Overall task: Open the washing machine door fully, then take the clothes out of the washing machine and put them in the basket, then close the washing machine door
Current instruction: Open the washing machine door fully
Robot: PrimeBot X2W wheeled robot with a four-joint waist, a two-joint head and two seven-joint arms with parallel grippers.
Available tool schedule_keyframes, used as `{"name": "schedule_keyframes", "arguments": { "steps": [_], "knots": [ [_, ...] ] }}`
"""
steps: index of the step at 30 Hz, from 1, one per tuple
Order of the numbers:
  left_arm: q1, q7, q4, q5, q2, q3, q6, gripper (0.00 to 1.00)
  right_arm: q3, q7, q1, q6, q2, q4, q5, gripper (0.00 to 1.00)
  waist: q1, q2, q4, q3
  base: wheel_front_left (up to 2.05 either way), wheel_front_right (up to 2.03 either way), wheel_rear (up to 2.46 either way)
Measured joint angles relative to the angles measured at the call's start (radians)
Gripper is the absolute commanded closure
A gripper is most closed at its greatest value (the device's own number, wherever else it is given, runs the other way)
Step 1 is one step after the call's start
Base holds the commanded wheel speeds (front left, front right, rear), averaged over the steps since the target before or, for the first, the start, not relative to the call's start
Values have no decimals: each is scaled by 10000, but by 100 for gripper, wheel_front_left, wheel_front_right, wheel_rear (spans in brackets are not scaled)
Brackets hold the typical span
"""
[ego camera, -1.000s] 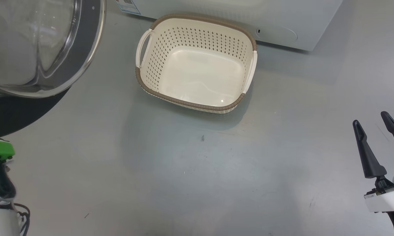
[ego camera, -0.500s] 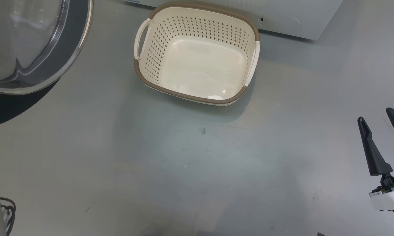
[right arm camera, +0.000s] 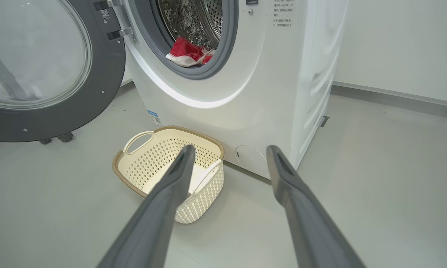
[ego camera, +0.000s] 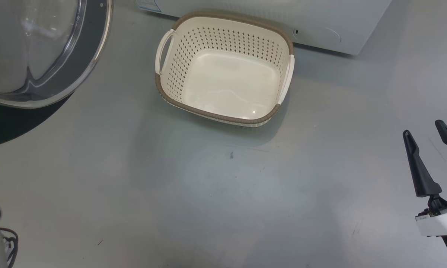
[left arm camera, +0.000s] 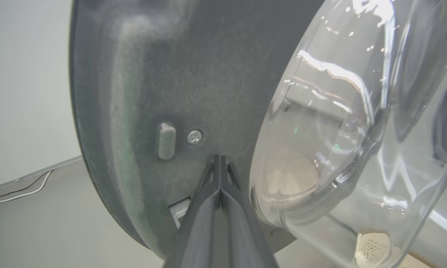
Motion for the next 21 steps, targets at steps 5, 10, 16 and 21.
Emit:
{"name": "schedule_keyframes", "arguments": {
  "steps": [5, 10, 16, 21],
  "knots": [
    [3, -61, 50, 343, 81, -326, -8, 100, 150, 0, -65, 0, 228, 138, 81, 0, 0, 0, 12, -302, 0, 0, 0],
    [38, -90, 65, 945, 295, -907, -109, 100, 320, 0, -250, 0, 596, 290, 163, 0, 0, 0, -13, -692, 0, 0, 0],
    [272, -92, -35, 1319, 259, -1565, -359, 100, 520, 0, -295, 0, 1007, 552, 232, 0, 0, 0, -108, -1210, 0, 0, 0],
    [396, -178, -380, 1492, 42, -1946, -546, 100, 591, 0, -314, 0, 1321, 767, 232, 0, 0, 0, -239, -1635, 0, 0, 0]
  ]
}}
